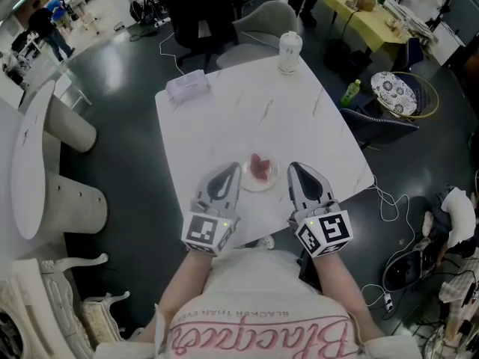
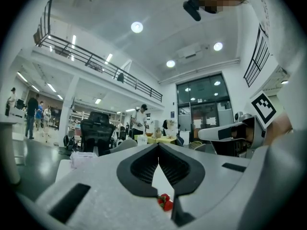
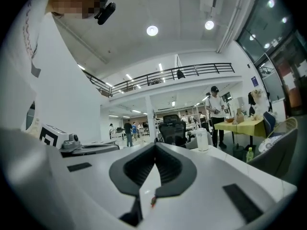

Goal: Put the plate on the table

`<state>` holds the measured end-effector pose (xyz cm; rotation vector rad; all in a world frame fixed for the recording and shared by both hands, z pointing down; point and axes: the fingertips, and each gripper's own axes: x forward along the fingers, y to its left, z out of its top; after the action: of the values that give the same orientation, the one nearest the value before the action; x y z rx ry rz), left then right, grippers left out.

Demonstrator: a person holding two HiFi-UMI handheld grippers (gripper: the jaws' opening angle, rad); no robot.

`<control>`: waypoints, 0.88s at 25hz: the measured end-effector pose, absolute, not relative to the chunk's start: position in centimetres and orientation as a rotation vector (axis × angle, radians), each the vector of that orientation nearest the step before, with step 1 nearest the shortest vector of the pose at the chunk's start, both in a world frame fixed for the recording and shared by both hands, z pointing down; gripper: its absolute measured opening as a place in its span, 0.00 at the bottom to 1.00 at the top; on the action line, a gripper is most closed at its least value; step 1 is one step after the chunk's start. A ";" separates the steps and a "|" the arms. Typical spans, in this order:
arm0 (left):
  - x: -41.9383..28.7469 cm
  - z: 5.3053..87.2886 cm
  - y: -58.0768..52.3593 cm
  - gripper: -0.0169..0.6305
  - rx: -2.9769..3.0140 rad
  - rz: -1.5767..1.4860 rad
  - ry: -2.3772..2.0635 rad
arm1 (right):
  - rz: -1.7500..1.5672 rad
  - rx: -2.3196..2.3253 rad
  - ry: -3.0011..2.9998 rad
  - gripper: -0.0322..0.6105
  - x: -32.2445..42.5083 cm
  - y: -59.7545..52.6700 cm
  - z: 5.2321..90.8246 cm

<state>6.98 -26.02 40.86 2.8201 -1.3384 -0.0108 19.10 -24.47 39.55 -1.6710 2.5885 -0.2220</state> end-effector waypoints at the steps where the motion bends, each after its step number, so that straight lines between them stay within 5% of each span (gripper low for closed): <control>1: 6.9 40.9 -26.0 0.03 2.817 -0.009 -1.341 | -0.230 -1.671 2.594 0.05 19.1 -24.5 39.7; 22: 6.5 41.0 -24.4 0.03 2.836 -0.019 -1.310 | -0.234 -1.665 2.667 0.05 17.7 -22.8 40.1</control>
<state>6.49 -24.41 41.05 2.8357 -1.3103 -0.0193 17.73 -22.84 40.07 -1.6652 2.6673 -0.2344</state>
